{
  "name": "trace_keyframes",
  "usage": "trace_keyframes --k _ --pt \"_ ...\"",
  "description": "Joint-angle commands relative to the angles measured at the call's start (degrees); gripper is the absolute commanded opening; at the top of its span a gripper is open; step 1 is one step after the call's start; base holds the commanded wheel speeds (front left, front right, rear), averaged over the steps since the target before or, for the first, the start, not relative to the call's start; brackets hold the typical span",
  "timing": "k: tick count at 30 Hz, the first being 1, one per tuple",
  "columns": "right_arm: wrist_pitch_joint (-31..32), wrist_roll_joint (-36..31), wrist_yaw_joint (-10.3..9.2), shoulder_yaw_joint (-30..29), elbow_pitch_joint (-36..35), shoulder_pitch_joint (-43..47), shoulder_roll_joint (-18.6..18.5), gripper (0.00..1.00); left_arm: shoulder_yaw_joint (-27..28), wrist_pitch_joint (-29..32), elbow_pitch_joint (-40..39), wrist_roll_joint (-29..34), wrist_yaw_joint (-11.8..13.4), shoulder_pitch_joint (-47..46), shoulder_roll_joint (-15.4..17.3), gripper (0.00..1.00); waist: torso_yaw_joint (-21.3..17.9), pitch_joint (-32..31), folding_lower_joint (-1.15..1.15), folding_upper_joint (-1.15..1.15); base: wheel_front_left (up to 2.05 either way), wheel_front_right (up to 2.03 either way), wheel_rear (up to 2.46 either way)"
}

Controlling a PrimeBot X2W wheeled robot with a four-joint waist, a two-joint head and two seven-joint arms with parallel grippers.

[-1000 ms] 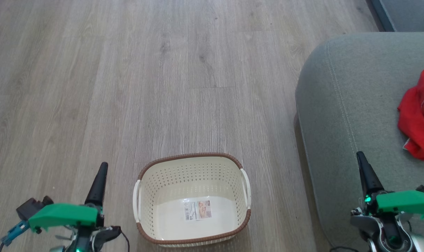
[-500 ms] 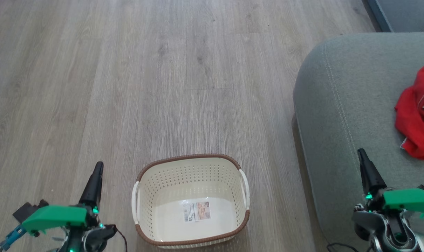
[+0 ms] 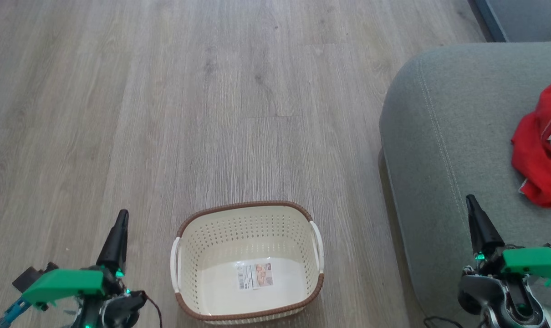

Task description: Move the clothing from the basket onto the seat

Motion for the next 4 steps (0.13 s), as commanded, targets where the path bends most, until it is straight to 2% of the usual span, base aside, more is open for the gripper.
trace_keyframes --k 1,4 --pt "0.38 0.23 0.00 1.00 -1.82 -3.01 0.28 0.00 2.04 0.36 -1.64 -0.38 -0.54 -3.43 0.53 0.00 0.01 0.00 0.00 0.00 0.00 0.00 0.00" --pt "0.41 0.20 0.00 0.97 -1.82 -3.01 0.30 0.00 2.07 0.39 -1.64 -0.35 -0.54 -3.43 0.51 0.00 0.01 0.00 0.00 0.00 0.00 0.00 0.00"
